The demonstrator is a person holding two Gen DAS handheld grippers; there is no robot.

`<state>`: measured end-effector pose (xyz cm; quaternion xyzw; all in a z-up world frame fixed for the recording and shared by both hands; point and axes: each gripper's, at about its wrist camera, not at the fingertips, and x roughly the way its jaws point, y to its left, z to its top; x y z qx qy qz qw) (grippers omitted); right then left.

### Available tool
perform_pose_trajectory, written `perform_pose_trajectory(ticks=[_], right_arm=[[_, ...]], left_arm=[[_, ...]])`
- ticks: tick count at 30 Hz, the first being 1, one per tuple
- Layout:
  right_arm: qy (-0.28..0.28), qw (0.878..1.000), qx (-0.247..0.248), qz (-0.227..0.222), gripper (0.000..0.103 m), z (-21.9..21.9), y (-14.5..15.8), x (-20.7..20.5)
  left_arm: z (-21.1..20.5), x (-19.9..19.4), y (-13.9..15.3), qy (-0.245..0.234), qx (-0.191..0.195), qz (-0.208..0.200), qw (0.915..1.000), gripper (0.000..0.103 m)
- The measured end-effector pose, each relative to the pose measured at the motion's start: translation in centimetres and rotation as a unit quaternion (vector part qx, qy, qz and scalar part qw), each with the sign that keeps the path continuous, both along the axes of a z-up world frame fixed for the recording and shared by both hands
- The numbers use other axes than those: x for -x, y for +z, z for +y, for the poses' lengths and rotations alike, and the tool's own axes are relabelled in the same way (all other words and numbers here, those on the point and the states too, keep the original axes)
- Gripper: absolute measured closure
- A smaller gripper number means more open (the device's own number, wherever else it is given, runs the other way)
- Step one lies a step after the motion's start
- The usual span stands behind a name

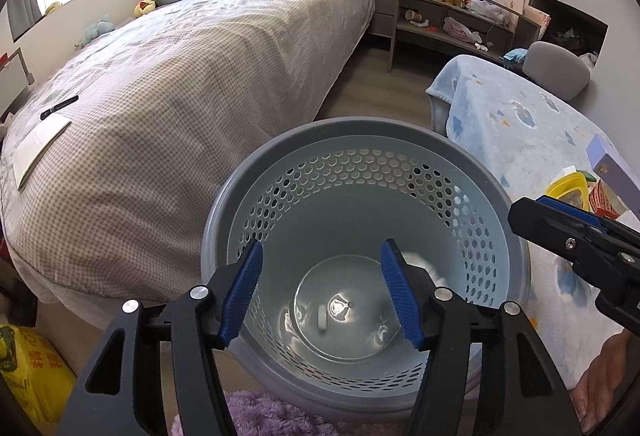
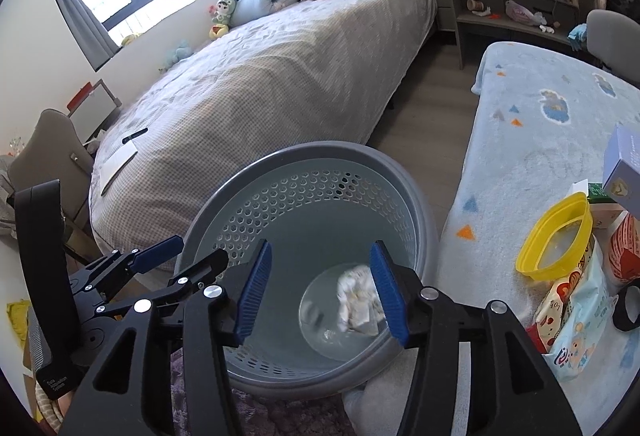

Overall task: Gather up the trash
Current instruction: 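Open both tools to drop the lid and paper into the basket, then move both tools back over the table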

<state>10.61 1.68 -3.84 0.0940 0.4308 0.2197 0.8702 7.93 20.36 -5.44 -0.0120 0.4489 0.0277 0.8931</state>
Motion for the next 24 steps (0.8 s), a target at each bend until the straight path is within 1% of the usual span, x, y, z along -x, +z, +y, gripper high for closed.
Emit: perform_pose_trajectory(ticks=[6,9,16,24], right_arm=[[0.001,1.000,0.003,-0.001,0.052,0.1,0.0,0.1],[0.003,1.000,0.007,-0.002,0.052,0.2,0.1,0.3],[0.002,1.000,0.011,-0.006,0.051,0.4,0.2,0.7],[0.001,1.000,0.009,-0.005,0.049,0.3,0.2,1.0]], left_arm=[[0.2,0.3,0.2,0.008,0.000,-0.002,1.0000,0.042],[0.2,0.6,0.3,0.010,-0.003,-0.005,0.9999,0.038],[0.3,1.1,0.3,0.015,-0.005,-0.004,0.9999,0.035],[0.5,1.6,0.6,0.021,-0.006,-0.003,0.9998,0.034]])
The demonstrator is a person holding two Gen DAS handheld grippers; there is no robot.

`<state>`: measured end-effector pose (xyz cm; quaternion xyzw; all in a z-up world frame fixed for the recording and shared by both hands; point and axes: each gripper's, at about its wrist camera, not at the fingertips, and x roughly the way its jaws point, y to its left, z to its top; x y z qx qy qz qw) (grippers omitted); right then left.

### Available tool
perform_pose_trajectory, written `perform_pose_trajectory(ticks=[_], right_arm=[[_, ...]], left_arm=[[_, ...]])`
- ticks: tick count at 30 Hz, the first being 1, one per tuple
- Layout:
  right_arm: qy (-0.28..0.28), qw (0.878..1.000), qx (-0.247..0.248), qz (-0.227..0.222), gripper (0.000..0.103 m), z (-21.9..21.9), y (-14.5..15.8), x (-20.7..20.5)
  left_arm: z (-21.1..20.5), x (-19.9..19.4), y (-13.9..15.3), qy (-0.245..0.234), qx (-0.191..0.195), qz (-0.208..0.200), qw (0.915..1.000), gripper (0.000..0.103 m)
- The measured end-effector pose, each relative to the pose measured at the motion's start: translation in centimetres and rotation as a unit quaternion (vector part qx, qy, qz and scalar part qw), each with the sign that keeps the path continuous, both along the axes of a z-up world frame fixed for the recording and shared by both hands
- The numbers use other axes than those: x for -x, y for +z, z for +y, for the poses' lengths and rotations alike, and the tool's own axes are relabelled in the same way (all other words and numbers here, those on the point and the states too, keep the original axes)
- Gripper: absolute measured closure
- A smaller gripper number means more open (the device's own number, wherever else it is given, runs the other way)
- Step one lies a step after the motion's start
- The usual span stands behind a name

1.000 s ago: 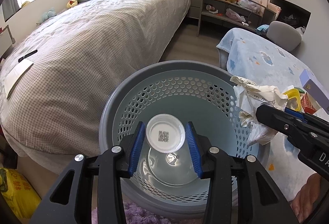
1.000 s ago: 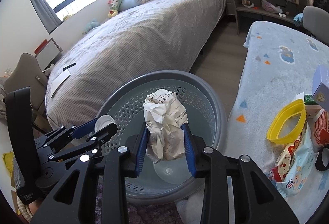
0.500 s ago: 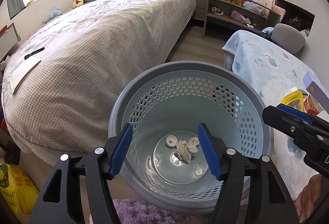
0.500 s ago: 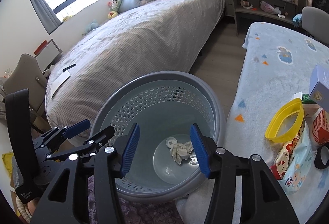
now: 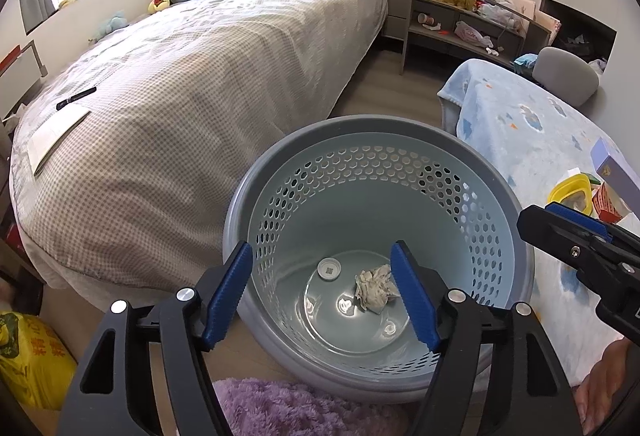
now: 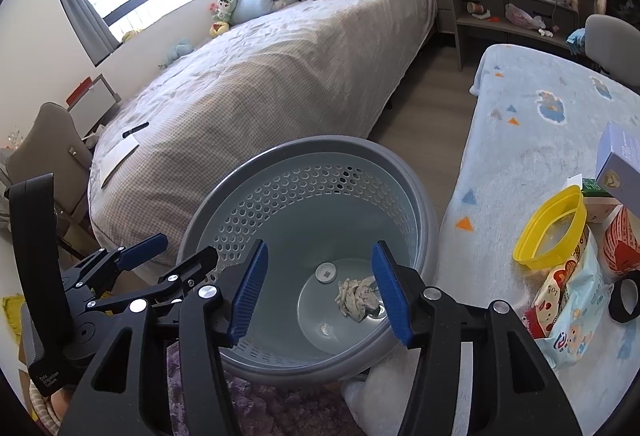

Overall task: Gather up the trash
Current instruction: 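Move both tools back over the table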

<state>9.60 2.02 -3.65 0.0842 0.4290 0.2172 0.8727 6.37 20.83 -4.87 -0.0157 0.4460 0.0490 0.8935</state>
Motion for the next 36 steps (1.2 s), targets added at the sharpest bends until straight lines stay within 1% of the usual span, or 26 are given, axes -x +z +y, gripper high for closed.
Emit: perform_pose_trajectory(ticks=[7,19,28,36], right_arm=[[-0.004,1.000,-0.003,-0.005,0.045,-0.5,0.4,0.7],[-0.026,1.000,-0.004,-0.008,0.044,-3.0,0.8,2.0],[-0.065,0.998,0.005,-0.007,0.043,-7.2,0.8,3.6],[-0.114,0.993,0.017,-0.004,0.043,-12.3,0.7,5.5]], left_arm=[[0.0,0.7,0.4,0.003,0.001,-0.003,1.0000,0.030],[-1.4,1.7,1.1,-0.003,0.003,-0.006,1.0000,0.030],[-4.6,2.0,1.7,-0.032,0.004,-0.012,0.9994,0.030],[-9.5,2.4,1.9,-0.073,0.019,-0.018,0.9970,0.030]])
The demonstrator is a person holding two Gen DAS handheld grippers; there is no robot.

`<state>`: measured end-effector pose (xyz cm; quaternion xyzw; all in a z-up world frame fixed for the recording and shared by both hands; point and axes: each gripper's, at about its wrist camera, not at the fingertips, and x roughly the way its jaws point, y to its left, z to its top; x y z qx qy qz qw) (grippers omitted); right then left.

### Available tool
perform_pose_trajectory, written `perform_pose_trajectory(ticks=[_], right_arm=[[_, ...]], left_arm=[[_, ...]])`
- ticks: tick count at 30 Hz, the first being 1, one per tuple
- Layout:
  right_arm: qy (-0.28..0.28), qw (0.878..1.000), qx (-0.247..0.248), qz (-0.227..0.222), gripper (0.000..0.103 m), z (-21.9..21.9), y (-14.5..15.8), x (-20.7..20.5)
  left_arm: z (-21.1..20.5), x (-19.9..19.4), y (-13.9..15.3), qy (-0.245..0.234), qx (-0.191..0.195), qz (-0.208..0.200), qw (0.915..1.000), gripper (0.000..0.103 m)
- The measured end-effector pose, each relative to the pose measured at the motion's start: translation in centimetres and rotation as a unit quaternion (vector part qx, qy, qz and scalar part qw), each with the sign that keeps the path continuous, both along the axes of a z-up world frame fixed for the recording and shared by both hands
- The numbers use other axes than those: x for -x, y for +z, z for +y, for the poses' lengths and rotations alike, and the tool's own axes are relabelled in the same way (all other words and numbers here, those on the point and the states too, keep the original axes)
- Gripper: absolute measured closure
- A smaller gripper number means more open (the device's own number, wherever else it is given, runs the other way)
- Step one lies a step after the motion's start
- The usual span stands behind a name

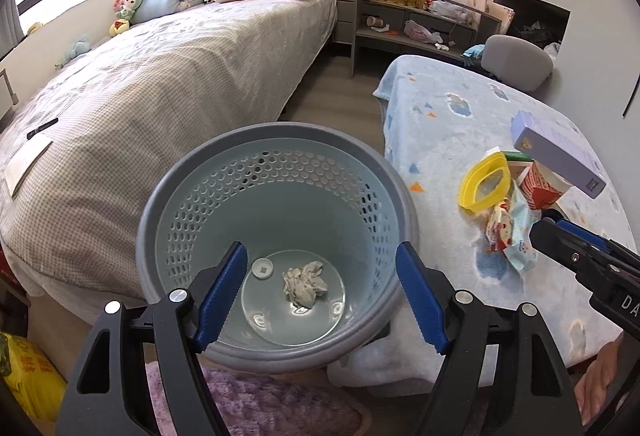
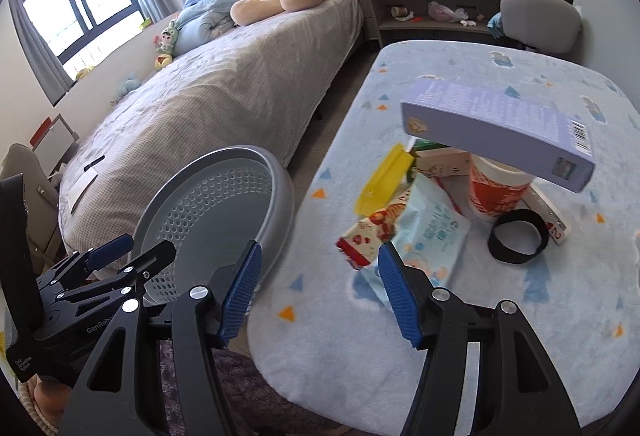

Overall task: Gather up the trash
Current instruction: 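Move both tools back over the table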

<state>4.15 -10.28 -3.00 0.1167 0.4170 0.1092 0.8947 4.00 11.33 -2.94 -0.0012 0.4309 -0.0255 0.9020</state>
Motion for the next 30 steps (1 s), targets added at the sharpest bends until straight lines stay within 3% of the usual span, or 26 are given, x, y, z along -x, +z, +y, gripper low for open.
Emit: perform_pose_trajectory(ticks=[16,30], right_arm=[[-0.086,0.996,0.005,0.013,0.043,-9.4,-1.3,4.5],[-0.108,0.994,-0.027,0.011,0.040,-14.7,-3.4,6.2]], left_arm=[[-11.1,-0.2,-1.0,-0.088,0.005,0.007,0.9961,0.030],[-17.7,-1.0,-5.1,-0.116,0.000,0.058,0.9915,0.030]])
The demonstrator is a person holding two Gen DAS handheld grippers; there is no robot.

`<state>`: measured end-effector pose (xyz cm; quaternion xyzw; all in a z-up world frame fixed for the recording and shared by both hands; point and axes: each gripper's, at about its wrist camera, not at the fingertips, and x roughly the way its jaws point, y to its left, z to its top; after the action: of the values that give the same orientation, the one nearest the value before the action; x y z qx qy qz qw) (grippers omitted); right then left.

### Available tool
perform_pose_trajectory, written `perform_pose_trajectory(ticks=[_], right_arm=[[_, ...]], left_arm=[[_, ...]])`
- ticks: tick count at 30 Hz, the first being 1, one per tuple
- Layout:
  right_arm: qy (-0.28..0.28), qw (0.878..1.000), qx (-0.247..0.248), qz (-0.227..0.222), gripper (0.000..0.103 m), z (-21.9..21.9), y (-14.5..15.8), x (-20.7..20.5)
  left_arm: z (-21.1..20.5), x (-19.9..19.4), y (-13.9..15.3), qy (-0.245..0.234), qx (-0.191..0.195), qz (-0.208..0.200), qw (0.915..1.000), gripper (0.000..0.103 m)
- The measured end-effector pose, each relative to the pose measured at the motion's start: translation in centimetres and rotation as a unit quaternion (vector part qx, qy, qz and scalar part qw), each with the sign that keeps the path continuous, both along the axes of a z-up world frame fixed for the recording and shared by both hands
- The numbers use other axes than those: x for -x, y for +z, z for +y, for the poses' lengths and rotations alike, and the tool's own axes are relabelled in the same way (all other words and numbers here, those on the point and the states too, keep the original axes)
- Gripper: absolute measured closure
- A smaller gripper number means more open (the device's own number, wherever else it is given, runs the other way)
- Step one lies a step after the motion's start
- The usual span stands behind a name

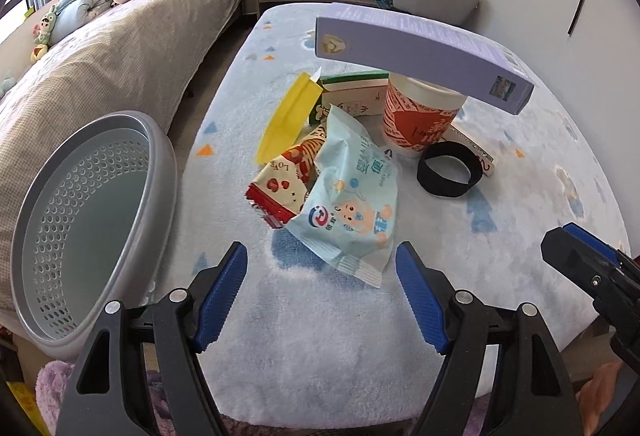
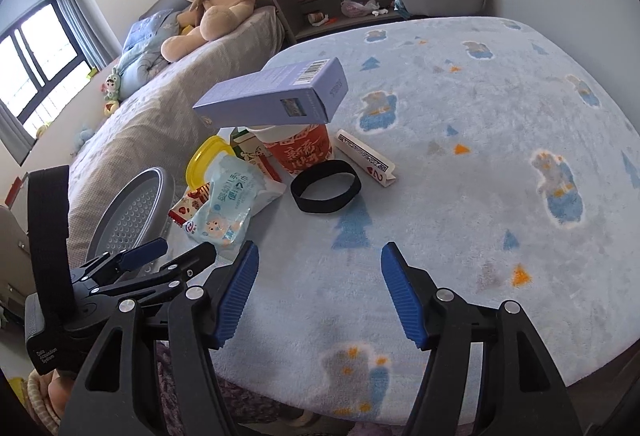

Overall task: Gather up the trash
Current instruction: 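Move both tools back over the table, then grasp the blue wet-wipes pack with the left tool while the right tool grasps the toothpaste box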

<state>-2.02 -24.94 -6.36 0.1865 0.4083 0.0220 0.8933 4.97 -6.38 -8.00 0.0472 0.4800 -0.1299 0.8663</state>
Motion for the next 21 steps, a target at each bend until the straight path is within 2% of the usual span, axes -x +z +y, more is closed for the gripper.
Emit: perform_pose_trajectory(ticks=[11,17,18,20,21], right_arm=[[-0.008,1.000,-0.006,-0.004,0.040,-2.7,-1.4,0.6],[-0.012,1.000,-0.017,-0.003,0.040,-4.0,-1.8,0.8],[-0.013,1.000,-0.019,-0.002,0.040,-4.2,-1.9,0.8],[-0.013,1.000,-0.022,-0.001,0.040,-4.6,-2.1,0.7],[-0.013,1.000,-0.023,-0.001,0.040,-4.7,-2.1,0.7]], left_arm=[[-2.2,-2.1,-1.7,0.042,-0.002,0.012,0.9990,0.030],[-3.5,-2.2,-2.0,0.043,-0.002,0.009,0.9990,0.030],[-3.6,-2.1,-1.9,0.044,-0.002,0.007,0.9990,0.031],[-3.6,-1.9,-1.9,0.046,-0.002,0.006,0.9989,0.041],[-3.6,-1.9,-1.9,0.046,-0.001,0.008,0.9989,0.041]])
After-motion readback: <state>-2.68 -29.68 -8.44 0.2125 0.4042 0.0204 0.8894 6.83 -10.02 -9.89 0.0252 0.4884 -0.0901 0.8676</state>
